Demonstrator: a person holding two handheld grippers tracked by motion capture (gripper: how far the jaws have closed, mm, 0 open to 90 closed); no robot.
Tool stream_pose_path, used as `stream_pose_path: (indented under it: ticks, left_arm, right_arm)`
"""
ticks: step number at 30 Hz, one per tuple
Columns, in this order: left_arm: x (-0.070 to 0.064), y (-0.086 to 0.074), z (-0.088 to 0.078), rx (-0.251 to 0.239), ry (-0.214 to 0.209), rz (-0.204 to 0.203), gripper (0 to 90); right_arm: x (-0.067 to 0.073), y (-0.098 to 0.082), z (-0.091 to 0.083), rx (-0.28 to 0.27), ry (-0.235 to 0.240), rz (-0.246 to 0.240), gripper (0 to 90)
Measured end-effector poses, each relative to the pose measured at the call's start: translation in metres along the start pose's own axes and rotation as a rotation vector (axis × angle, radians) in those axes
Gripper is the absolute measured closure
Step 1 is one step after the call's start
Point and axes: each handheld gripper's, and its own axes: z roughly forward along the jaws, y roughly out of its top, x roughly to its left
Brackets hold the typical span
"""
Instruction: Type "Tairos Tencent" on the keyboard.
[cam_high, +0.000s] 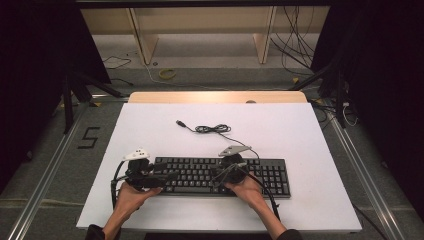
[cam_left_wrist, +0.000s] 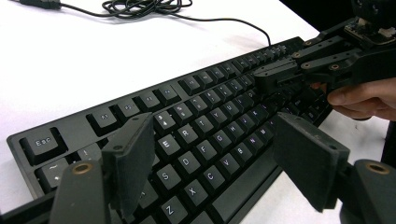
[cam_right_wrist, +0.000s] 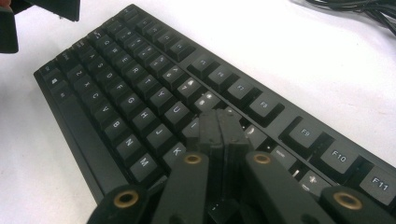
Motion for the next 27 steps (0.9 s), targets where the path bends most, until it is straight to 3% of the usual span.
stream_pose_path:
  ticks: [17, 20, 27]
  left_arm:
    - [0.0022, -0.0029, -0.0016, -0.009, 0.002, -0.016, 29.6]
    - [0.0028, -0.0031, -0.0014, -0.008, 0.003, -0.018, 29.8]
    - [0.0041, -0.0036, -0.0004, -0.004, 0.005, -0.016, 30.2]
  right_arm:
    - [-0.0013, -0.0021, 0.0057, 0.022, -0.004, 0.008, 90.0]
    - [-0.0005, -0.0035, 0.0080, 0.036, -0.014, -0.009, 90.0]
    - [-0.0005, -0.0037, 0.0073, 0.024, -0.014, 0.000, 90.0]
